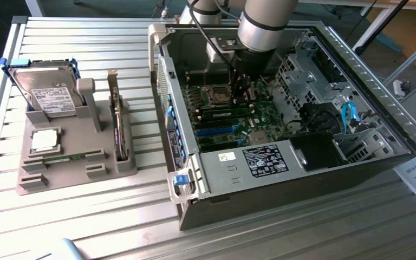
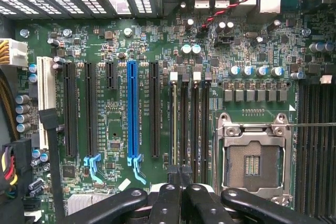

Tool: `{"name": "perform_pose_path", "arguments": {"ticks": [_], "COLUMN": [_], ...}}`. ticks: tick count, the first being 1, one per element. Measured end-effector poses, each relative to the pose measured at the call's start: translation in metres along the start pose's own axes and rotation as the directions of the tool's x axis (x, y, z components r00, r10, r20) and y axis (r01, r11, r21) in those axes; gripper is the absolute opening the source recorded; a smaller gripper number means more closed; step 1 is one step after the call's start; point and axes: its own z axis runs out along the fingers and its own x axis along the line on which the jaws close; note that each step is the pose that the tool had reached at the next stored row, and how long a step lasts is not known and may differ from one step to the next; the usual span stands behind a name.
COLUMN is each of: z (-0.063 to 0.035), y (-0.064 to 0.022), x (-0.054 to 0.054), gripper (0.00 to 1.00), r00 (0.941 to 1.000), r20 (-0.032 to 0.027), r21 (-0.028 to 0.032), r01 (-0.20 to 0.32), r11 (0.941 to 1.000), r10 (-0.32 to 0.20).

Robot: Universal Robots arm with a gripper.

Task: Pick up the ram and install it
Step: 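Press down the ram until it locks into place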

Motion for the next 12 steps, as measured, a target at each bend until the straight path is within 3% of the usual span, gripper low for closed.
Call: {"name": "perform_pose_path", "arguments": {"ticks": [12], "z": [0.0], "y": [0.0031], "x": [0.0006], "gripper": [0.11], "r00": [1.0], "r20": [0.0001], "r21": [0.0003], "r01": [0.0], "r11": [1.0], "r10": [0.0]}}
